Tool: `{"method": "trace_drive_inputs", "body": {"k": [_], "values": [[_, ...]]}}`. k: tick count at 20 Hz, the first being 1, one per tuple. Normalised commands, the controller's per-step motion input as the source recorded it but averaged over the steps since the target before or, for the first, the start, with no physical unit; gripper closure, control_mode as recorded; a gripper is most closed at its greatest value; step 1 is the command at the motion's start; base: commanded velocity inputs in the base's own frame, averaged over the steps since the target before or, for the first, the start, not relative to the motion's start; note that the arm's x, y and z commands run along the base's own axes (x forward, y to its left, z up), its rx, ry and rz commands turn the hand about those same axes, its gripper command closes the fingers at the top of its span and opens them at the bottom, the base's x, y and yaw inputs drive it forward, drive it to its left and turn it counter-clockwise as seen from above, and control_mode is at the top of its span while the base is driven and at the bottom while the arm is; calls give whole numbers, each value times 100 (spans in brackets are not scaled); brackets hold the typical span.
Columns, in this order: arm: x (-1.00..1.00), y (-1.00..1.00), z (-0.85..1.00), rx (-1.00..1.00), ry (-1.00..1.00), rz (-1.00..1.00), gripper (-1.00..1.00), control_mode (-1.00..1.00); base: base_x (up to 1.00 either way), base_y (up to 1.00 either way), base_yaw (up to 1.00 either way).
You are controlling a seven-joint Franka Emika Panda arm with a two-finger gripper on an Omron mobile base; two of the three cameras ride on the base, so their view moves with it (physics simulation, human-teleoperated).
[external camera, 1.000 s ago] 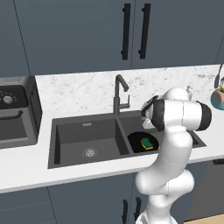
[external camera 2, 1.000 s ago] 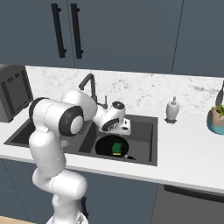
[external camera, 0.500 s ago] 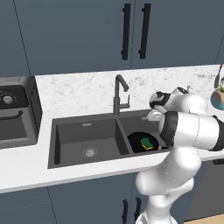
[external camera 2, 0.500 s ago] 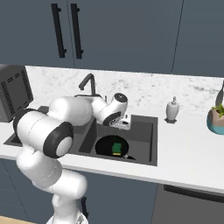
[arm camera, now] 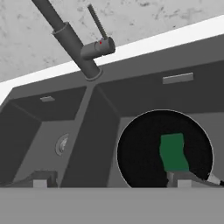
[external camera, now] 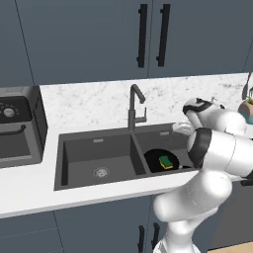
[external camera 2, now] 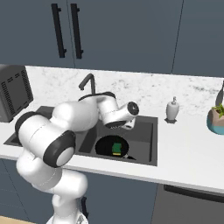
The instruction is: Pick the pan and sponge and place them into the sink. Then turn on the water.
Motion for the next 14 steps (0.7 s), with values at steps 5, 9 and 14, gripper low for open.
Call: {"method": "trace_drive_inputs", "body": {"k": [5,9,14], "values": [[20,18,29,21,-22,0,-100,-100,0,0,0],[24,32,18,3,-9,0,-100,-100,0,0,0],[36,8,5,0,8,0,-100,-100,0,0,0]]}}
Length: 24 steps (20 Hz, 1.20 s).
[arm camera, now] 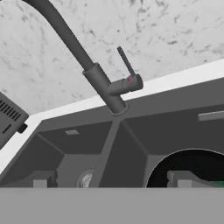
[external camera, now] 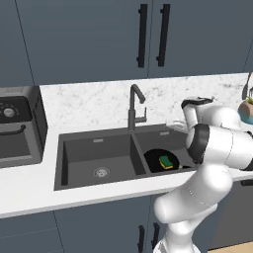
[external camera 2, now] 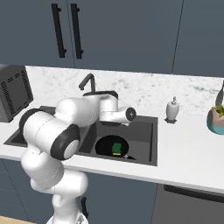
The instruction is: Pick the pan and sponge and place them into the sink. Then turn on the water.
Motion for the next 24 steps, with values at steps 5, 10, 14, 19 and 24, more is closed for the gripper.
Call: {"method": "trace_drive_inputs", "body": {"k": [5,10,14,19,24], "values": [[27,0,0,0,7,0,-100,-100,0,0,0],[26,8,0,1,2,0,-100,-100,0,0,0],[28,24,0,2,0,0,-100,-100,0,0,0],[15,10,0,1,-2,0,-100,-100,0,0,0],[14,3,0,1,-2,0,-100,-100,0,0,0]]}}
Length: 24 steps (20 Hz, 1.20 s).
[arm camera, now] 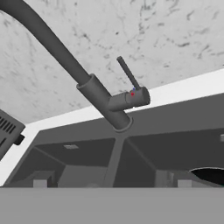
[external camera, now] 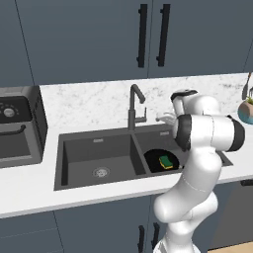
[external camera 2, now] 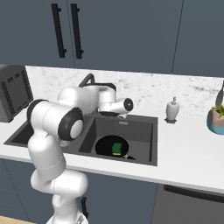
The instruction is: Pick the pan and sponge and place them into the sink. Then turn on the water.
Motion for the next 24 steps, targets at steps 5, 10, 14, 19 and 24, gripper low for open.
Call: {"method": "trace_drive_inputs", "body": {"k": [5,10,14,19,24], "values": [[21,13,0,0,0,0,-100,-100,0,0,0],[22,13,0,0,0,0,-100,-100,0,0,0],[24,6,-2,0,0,0,-100,-100,0,0,0],[26,1,-17,0,0,0,-100,-100,0,0,0],[29,13,-22,0,0,0,-100,-100,0,0,0]]}}
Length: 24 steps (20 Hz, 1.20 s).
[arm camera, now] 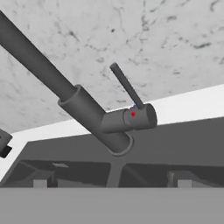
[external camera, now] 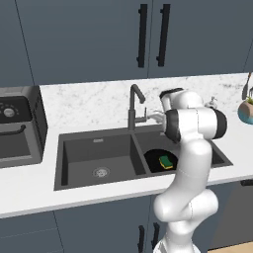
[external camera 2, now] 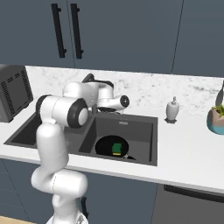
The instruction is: Pick the pan and sponge and place them into the sink. Then turn on the water.
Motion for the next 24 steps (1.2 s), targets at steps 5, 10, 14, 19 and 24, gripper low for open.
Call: {"method": "trace_drive_inputs", "body": {"k": [5,10,14,19,24], "values": [[35,9,-12,0,0,0,-100,-100,0,0,0],[33,0,-6,2,0,0,-100,-100,0,0,0],[35,0,-20,2,0,0,-100,-100,0,0,0],[28,0,-14,1,0,0,-100,-100,0,0,0],[22,0,-5,2,0,0,-100,-100,0,0,0]]}}
